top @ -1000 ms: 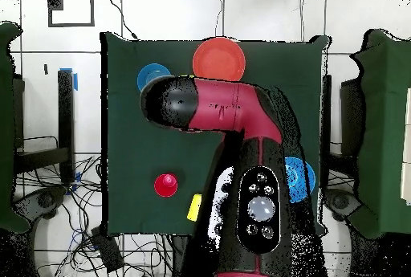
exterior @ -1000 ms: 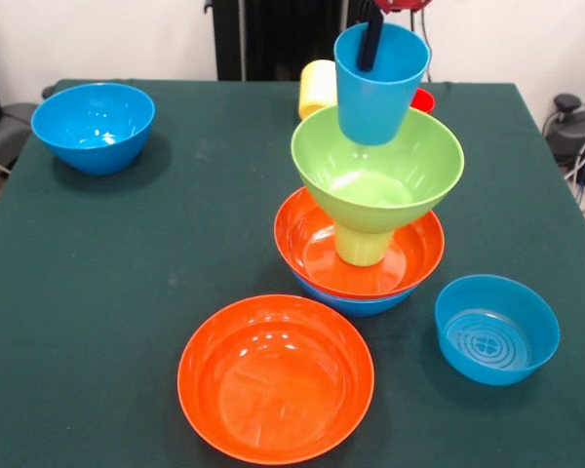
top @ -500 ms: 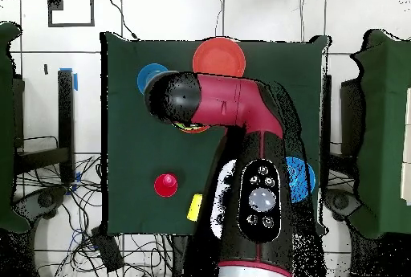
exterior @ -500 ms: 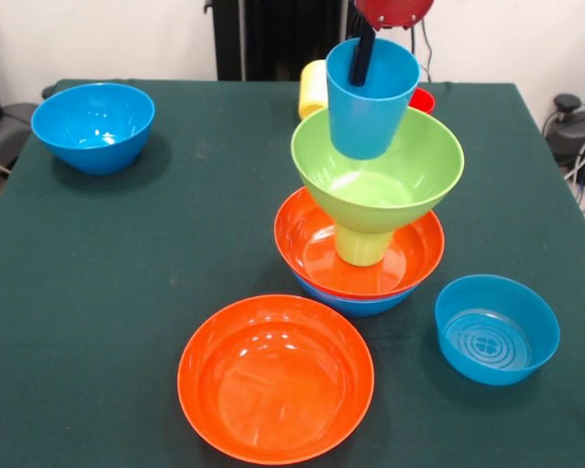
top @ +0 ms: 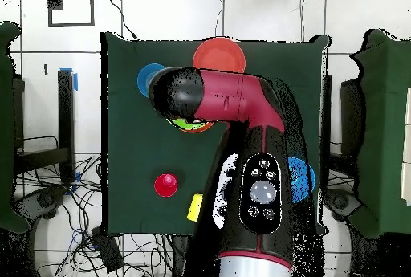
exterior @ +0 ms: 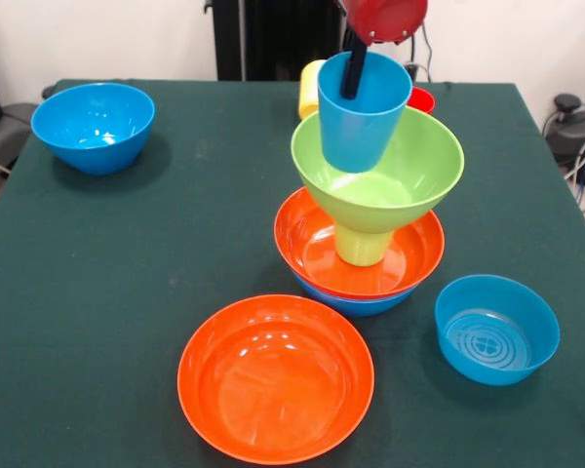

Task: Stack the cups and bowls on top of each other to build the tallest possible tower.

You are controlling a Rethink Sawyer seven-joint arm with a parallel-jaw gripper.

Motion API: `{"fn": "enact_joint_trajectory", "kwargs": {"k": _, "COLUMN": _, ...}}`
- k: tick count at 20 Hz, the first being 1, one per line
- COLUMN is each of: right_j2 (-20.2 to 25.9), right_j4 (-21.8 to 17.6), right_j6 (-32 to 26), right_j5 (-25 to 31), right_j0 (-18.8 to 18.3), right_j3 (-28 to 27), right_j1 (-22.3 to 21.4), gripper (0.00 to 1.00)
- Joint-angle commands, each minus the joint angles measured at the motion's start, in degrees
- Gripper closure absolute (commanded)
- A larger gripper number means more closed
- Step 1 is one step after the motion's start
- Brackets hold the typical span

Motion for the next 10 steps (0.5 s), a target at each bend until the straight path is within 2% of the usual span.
{"fn": "enact_joint_trajectory", "kwargs": {"k": 1, "right_j2": 1.61, "right_j4": 0.13, "right_j6": 1.67, "right_j5": 2.96, "right_j0": -0.32, "right_j3": -2.63, "right_j1": 3.3, "gripper": 1.0}}
{"fn": "enact_joint_trajectory", "kwargs": {"k": 10, "right_j2": 0.02, "right_j4": 0.54, "right_j6": 3.81, "right_j5": 0.31, "right_j0": 1.84, "right_j3": -0.8, "right_j1": 3.17, "gripper": 1.0}}
